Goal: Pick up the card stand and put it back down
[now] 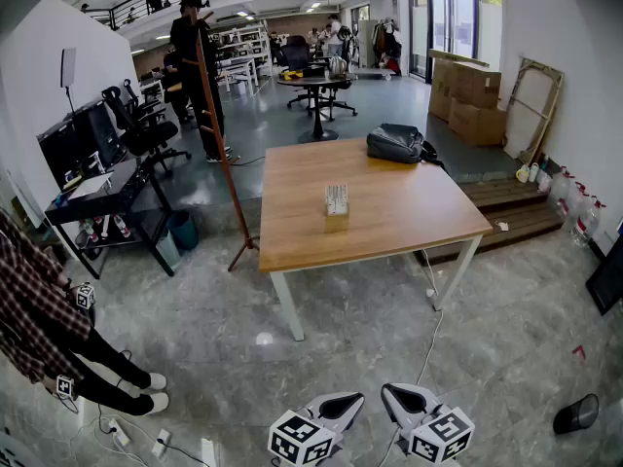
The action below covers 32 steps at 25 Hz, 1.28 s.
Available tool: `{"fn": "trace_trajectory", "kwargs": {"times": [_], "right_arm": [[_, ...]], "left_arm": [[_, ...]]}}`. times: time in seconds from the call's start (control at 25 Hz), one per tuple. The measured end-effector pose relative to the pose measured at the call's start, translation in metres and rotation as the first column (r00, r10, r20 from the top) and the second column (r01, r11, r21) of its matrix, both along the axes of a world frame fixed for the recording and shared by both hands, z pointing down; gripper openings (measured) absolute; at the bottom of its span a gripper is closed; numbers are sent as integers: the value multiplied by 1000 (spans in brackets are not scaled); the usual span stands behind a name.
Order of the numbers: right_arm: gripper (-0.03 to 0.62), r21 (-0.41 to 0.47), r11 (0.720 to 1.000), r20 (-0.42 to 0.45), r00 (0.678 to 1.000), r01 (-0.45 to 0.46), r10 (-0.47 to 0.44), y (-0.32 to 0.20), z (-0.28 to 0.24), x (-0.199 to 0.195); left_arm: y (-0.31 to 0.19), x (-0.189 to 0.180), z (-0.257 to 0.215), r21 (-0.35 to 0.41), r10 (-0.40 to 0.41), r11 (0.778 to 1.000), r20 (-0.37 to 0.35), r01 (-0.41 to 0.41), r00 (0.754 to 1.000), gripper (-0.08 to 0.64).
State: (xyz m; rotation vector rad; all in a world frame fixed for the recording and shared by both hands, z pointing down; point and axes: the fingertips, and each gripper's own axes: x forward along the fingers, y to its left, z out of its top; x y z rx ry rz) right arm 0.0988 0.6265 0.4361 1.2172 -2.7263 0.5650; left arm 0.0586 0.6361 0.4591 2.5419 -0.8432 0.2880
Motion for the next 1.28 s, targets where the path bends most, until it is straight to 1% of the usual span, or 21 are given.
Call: {"fn": "trace_trajectory", "kwargs": {"times": [0.08,0.2,0.44,0.6,0.72,0.84,1.0,1.12,1.28], "right_arm": [[-3,27,1000,-17,1000,15,-15,-29,-3,5],[-3,56,998,-30,999,31,-29,-73,-9,-1],[-3,62,998,-47,999,20,-18,-160,-27,-29],[-3,85,996,-54,999,6,-1,-227,-40,-43],[-3,109,994,-50,999,-15,21,-268,-44,-51],[-3,112,993,-51,998,-34,40,-298,-44,-59],[-3,80,996,-71,997,-29,35,-323,-36,-69],[-3,71,997,-73,997,-34,39,-344,-34,-64],[-3,86,995,-82,995,-44,51,-382,-31,-54]], "left_arm": [[-32,4,-5,34,-18,999,-14,19,1000,6],[-79,-1,-11,68,-34,997,-23,36,999,8],[-156,-32,-18,54,-41,998,-24,42,999,8],[-227,-52,-30,76,-38,996,-33,41,999,8],[-271,-61,-34,98,-23,995,-24,25,999,8],[-303,-66,-34,102,-5,995,-26,8,1000,6],[-332,-71,-37,98,4,995,-29,-1,1000,8],[-354,-71,-38,95,-6,995,-32,9,999,7],[-388,-63,-31,85,2,996,-34,1,999,8]]}}
